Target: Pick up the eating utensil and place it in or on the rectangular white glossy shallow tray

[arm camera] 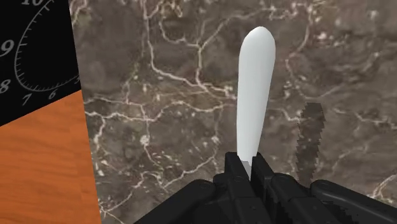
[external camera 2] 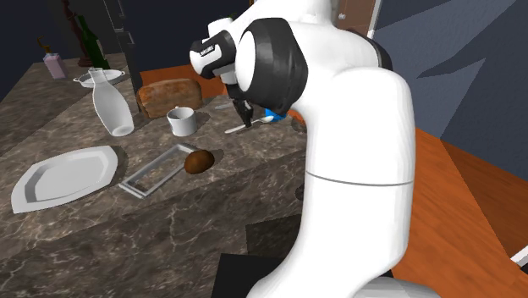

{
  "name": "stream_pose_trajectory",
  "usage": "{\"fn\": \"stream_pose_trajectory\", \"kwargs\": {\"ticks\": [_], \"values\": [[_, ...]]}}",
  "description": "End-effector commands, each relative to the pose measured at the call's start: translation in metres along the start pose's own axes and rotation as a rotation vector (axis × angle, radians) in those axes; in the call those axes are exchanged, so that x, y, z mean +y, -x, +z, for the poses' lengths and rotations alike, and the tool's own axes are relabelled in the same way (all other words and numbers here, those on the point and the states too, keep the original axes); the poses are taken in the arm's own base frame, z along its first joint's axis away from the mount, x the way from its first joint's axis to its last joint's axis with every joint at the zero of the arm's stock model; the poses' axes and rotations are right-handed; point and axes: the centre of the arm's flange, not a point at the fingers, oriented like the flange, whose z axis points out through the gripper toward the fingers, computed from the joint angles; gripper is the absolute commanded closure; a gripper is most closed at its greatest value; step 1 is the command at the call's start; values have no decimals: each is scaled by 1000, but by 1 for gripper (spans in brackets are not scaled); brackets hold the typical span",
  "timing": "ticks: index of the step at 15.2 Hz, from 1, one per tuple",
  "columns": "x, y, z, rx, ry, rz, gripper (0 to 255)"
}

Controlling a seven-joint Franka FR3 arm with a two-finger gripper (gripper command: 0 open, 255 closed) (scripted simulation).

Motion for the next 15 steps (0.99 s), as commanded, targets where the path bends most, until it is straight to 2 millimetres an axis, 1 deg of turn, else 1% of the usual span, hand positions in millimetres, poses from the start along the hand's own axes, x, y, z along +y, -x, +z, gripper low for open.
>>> {"fn": "stream_pose_trajectory", "kwargs": {"ticks": [1, 7, 8, 15], "values": [[2, -2, -10, 0, 1, 0, 255], [7, -6, -41, 0, 1, 0, 255], [7, -7, -43, 0, 1, 0, 255], [15, 84, -58, 0, 1, 0, 255]]}}
